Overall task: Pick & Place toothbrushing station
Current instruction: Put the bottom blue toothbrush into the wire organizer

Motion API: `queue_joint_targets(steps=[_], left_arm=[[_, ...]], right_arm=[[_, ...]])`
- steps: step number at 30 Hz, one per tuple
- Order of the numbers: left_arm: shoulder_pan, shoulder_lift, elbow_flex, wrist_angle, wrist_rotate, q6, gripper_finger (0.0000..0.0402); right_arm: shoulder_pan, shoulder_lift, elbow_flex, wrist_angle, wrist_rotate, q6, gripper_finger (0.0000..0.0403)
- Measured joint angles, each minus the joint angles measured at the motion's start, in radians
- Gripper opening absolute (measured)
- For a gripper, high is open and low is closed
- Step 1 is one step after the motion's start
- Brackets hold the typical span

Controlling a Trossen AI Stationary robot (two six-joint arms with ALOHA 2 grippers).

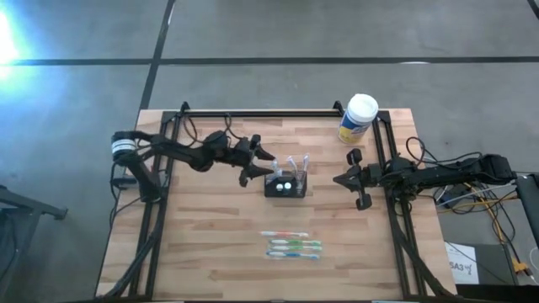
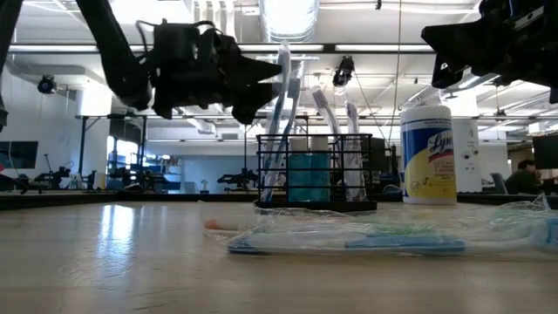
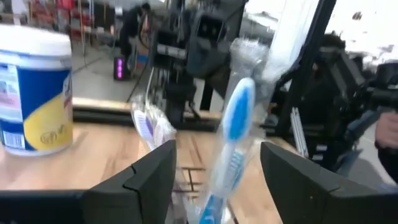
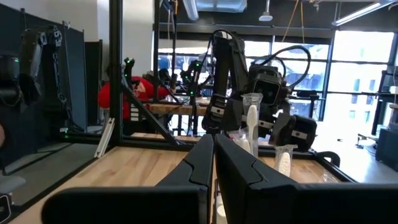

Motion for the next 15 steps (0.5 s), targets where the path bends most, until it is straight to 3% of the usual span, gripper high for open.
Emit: queue_joint_targets(steps=[4,15], left_arm=[[-0.014,-0.01,0.049,-0.105,0.0,0.041,0.0236],[-0.02,-0.049,0.074,-0.113,0.002,0.059,0.0236]], right_arm=[[0.0,0.0,0.0,0.002,0.0,0.001,0.0013],[0.0,0.0,0.0,0.001,0.0,0.005,0.0013]])
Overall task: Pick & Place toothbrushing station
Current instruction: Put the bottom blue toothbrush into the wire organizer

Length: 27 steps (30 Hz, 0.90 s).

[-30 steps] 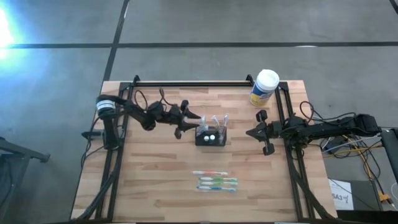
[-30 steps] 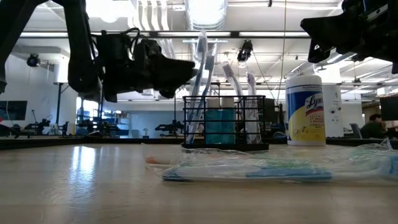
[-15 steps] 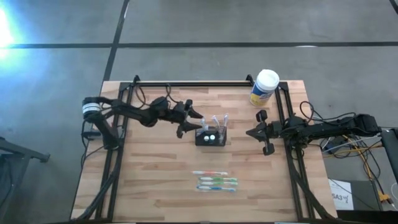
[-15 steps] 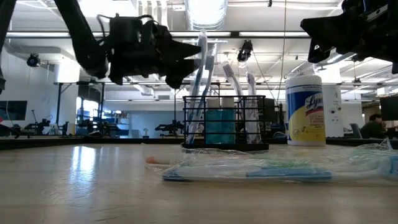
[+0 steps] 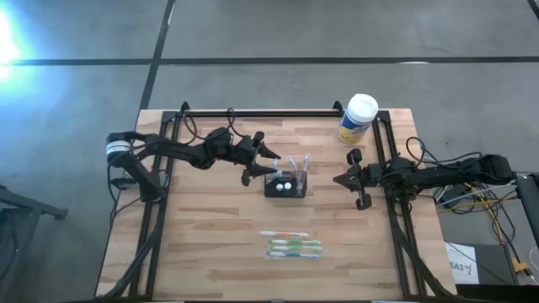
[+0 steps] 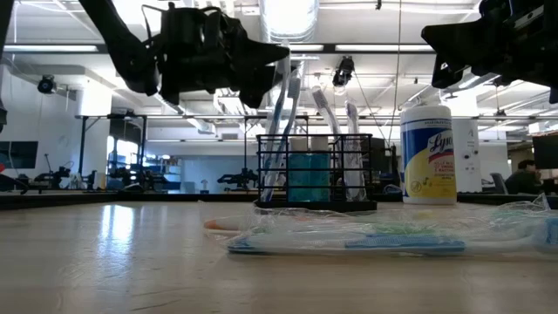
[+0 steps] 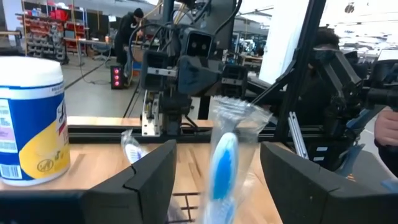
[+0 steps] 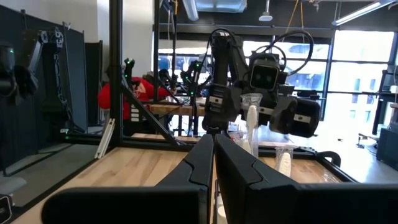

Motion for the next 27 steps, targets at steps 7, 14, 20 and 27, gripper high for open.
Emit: queue_joint_targets(steps=[7,14,20,27], left_arm=[[0.0,-0.014,0.0,-0.023,0.0,-0.01,0.0216],[0.0,-0.013,0.0,-0.054,0.001,-0.002,0.0125],[0.0,-0.013,0.0,-0.076,0.017,0.028,0.0021],[0.0,-0.012,0.0,-0.064,0.017,0.052,0.0023]], right_arm=[[0.0,0.0,0.0,0.0,0.0,-0.002,0.0013],[0.0,0.0,0.0,0.005,0.014,-0.004,0.0013],[0.0,0.0,0.0,0.005,0.016,-0.004,0.0013],[0.0,0.0,0.0,0.005,0.016,-0.005,0.0013]])
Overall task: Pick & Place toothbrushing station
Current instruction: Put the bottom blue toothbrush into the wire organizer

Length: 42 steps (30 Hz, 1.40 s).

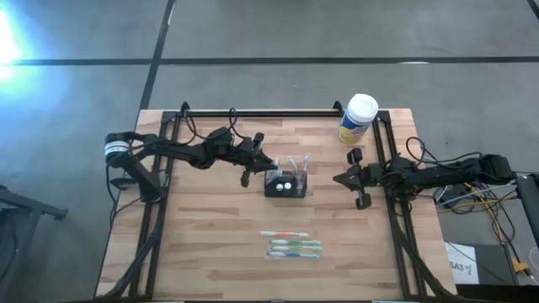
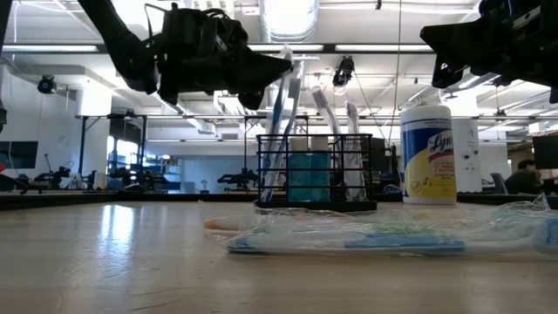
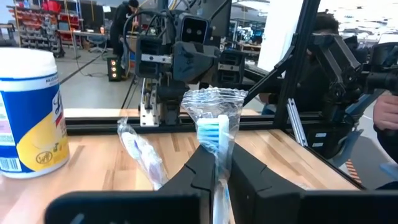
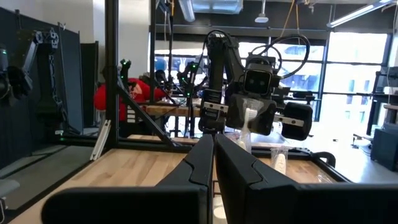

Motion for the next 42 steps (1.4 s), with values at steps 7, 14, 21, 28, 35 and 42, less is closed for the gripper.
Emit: queue_joint_targets(steps=[7,14,21,28,35,42], left_arm=[[-0.003,0.0,-0.011,0.026,-0.015,0.0,0.0022],[-0.003,0.0,-0.096,0.15,-0.035,0.048,0.0022],[-0.004,0.0,-0.153,0.191,-0.08,0.053,0.0022],[-0.004,0.005,-0.165,0.164,-0.119,0.033,0.0022],[-0.004,0.004,-0.165,0.11,-0.142,0.04,0.0022],[-0.004,0.004,-0.164,0.104,-0.143,0.043,0.0028]], right_arm=[[0.0,0.0,0.0,0.0,0.0,0.002,0.0013],[0.0,0.0,0.0,0.0,0.0,0.005,0.0013],[0.0,0.0,0.0,0.0,0.0,0.002,0.0013],[0.0,0.0,0.0,0.01,0.0,0.001,0.0013],[0.0,0.0,0.0,0.01,0.0,0.0,0.0013],[0.0,0.0,0.0,0.01,0.001,0.0,0.0013]])
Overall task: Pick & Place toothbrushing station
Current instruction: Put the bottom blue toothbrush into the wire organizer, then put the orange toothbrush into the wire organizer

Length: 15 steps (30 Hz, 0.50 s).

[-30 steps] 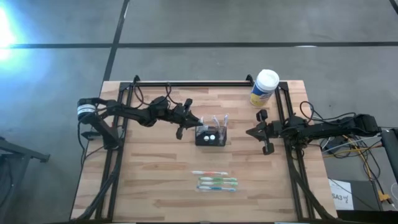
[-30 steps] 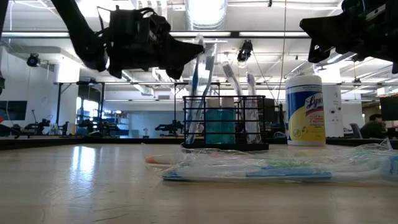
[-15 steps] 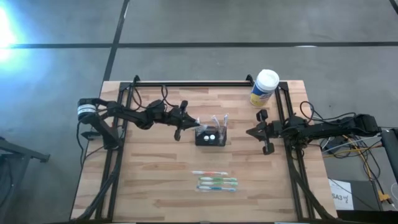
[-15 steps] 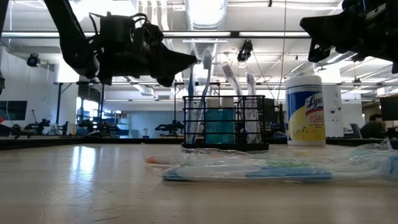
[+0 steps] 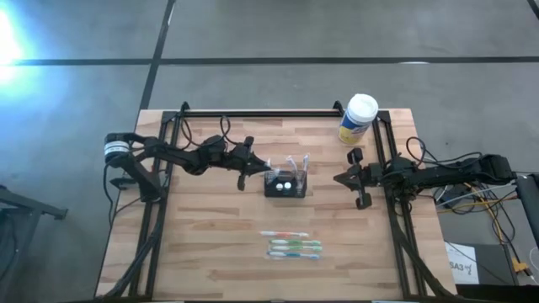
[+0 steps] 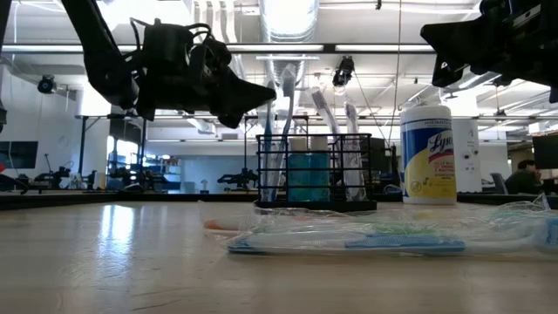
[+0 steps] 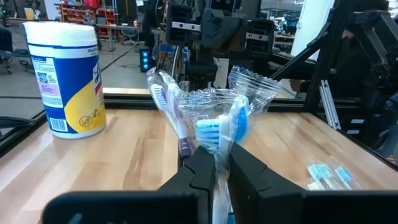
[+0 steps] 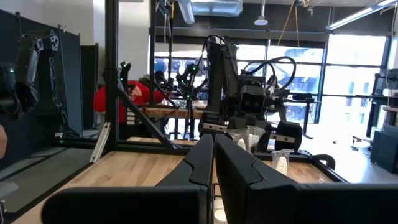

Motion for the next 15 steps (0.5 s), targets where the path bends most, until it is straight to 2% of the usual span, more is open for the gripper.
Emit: queue_joint_targets(steps=[6,10,15], left_arm=[[0.001,0.002,0.004,-0.026,-0.009,-0.05,0.0082],[0.001,0.002,0.008,-0.018,0.046,-0.056,0.0139],[0.0,0.0,0.014,-0.011,0.054,-0.056,0.0221]], right_arm=[[0.0,0.0,0.0,0.0,0.0,0.0,0.0013],[0.0,0.0,0.0,-0.001,0.0,0.0,0.0013],[0.0,0.0,0.0,-0.002,0.0,0.0,0.0013]])
